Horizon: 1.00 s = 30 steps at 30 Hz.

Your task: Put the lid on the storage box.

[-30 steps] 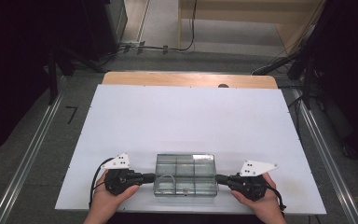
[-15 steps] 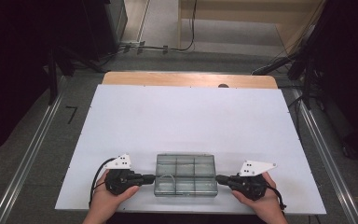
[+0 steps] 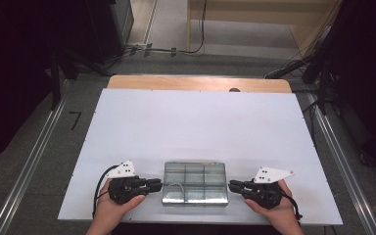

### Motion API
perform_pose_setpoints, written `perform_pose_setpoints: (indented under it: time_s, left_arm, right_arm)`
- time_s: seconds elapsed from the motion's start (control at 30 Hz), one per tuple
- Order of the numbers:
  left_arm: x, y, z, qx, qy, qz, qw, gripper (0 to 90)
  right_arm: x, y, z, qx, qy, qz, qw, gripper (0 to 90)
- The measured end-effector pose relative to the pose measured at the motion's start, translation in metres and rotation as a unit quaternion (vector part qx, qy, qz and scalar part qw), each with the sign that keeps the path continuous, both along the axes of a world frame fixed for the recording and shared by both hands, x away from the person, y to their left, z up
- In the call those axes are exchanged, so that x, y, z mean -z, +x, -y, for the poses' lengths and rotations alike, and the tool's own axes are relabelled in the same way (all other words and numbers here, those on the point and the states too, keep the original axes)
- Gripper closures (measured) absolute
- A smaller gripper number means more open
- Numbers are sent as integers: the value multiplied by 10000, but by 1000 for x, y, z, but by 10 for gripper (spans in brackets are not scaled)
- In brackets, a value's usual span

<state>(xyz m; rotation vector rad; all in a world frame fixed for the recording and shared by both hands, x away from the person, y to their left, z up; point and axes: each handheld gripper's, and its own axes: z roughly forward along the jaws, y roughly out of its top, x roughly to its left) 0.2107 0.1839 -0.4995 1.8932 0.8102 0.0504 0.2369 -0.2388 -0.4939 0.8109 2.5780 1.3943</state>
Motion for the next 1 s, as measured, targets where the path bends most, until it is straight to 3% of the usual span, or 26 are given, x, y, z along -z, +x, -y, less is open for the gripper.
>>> perform_pose_setpoints:
  time_s: [0.13,0.33,0.53,0.73,1.0]
  left_arm:
    - [-4,0,-5,-247,-181,135,9994,563]
    - [-8,-2,-15,-454,-499,338,9971,434]
    - [-10,-2,-23,-650,-612,461,9949,287]
    - [-11,-2,-30,-869,-563,528,9932,101]
    - [-12,-2,-38,-838,-479,652,9932,0]
  right_arm:
    - [-4,0,3,222,135,126,9996,547]
    - [-10,0,10,492,385,292,9976,307]
    - [-13,2,18,691,471,390,9957,74]
    - [-16,6,29,970,593,392,9927,2]
    - [-17,11,46,1262,661,419,9889,0]
